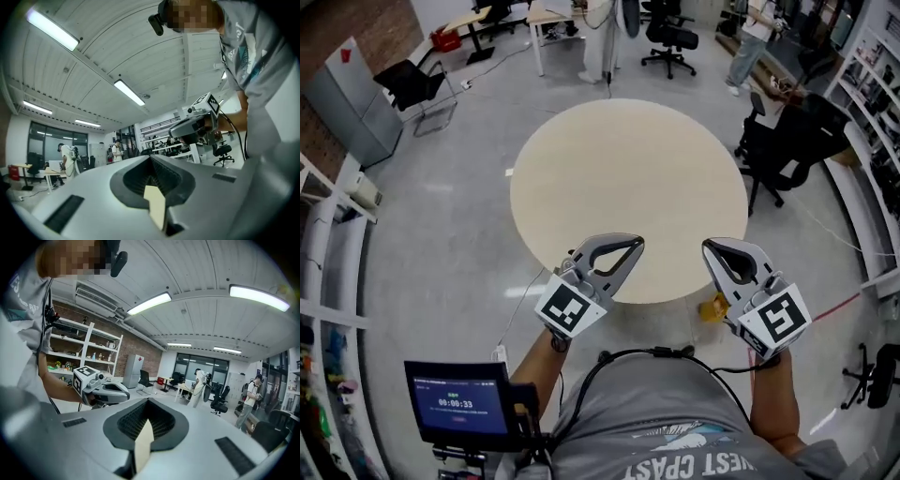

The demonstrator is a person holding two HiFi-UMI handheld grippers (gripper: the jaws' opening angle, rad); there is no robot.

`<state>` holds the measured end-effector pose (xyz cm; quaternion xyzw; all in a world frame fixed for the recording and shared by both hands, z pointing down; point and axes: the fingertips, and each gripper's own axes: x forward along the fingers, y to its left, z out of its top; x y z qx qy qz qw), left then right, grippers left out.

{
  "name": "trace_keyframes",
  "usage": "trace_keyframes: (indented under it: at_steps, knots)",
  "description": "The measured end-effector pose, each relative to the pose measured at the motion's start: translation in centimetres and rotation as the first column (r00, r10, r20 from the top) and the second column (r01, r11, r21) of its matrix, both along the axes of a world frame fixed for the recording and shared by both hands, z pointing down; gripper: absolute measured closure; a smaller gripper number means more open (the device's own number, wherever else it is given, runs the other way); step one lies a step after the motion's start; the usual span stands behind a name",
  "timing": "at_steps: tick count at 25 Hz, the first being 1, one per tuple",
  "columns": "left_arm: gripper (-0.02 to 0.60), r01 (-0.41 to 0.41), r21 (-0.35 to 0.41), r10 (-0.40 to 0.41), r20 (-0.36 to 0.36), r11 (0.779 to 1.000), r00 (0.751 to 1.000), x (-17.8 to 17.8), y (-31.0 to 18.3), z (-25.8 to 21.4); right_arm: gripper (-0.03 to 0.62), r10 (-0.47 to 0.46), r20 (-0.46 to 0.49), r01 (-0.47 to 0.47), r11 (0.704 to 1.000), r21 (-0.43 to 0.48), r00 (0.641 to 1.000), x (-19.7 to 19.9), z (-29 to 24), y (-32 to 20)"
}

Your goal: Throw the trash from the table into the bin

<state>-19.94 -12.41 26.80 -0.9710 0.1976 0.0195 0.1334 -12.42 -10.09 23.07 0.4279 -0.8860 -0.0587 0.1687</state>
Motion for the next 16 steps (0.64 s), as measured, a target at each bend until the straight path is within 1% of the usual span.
trace_keyframes:
  at_steps: [4,7,9,11,13,14,16]
  knots:
    - [0.538,0.076,-0.035,-0.075,0.016,0.997,0.997,-1.7,-1.1,2.0,0.585,-0.061,0.003,0.061,0.998,-0.002,0.998,-0.6,0.6,-1.7]
    - [0.538,0.118,-0.068,-0.116,0.036,0.991,0.993,-3.1,-1.2,3.8,0.585,-0.101,0.006,0.101,0.995,-0.001,0.995,-1.3,1.3,-2.4]
    - [0.538,0.136,-0.093,-0.131,0.059,0.986,0.990,-4.8,-0.7,5.6,0.585,-0.111,0.010,0.111,0.994,-0.010,0.994,-2.5,2.1,-2.2]
    - [0.538,0.151,-0.131,-0.138,0.099,0.980,0.985,-6.5,0.3,7.4,0.585,-0.118,0.015,0.118,0.993,-0.023,0.993,-3.7,2.2,-1.4]
    - [0.538,0.170,-0.193,-0.144,0.145,0.966,0.979,-7.7,1.5,9.4,0.585,-0.117,0.013,0.117,0.992,-0.046,0.993,-4.0,1.9,-0.5]
    - [0.538,0.185,-0.233,-0.148,0.168,0.955,0.975,-8.1,2.1,10.6,0.585,-0.113,0.010,0.113,0.992,-0.054,0.994,-3.9,1.5,-0.2]
    - [0.538,0.223,-0.321,-0.159,0.213,0.921,0.964,-8.9,3.4,13.2,0.585,-0.098,0.002,0.098,0.993,-0.070,0.995,-3.3,0.7,0.1]
